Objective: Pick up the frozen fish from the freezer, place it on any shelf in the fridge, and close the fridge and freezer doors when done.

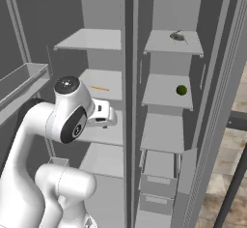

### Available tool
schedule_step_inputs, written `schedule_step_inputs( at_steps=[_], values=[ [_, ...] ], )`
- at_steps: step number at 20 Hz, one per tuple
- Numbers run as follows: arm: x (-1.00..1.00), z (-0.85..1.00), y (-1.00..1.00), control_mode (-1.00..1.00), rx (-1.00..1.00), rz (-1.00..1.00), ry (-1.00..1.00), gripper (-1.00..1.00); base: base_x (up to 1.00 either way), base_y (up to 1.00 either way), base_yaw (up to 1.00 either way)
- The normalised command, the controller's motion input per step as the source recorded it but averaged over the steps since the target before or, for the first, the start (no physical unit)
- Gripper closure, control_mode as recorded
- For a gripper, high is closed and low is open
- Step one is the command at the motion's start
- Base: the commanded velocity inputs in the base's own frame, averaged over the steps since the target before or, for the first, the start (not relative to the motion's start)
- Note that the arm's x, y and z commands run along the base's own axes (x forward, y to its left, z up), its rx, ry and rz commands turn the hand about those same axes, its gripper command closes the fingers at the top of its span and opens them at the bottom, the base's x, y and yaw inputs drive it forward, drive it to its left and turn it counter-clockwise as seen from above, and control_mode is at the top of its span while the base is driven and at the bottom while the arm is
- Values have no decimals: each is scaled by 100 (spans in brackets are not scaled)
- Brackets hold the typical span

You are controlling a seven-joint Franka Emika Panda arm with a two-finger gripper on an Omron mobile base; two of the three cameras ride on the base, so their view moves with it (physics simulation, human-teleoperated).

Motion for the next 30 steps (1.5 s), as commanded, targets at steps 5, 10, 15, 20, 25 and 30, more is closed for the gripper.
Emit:
schedule_step_inputs(
  at_steps=[5, 10, 15, 20, 25, 30],
  values=[
    [0, 0, 0, 100, 0, 0, 0, -100, 0, -37, 0],
    [0, 0, 0, 100, 0, 0, 0, -100, 5, -40, 0],
    [0, 0, 0, 100, 0, 0, 0, -100, 24, -32, 0],
    [0, 0, 0, 100, 0, 0, 0, -100, 38, -30, 0],
    [0, 0, 0, 100, 0, 0, 0, -100, 39, -33, 0],
    [0, 0, 0, 100, 0, 0, 0, -100, 25, -40, 0]
  ],
)
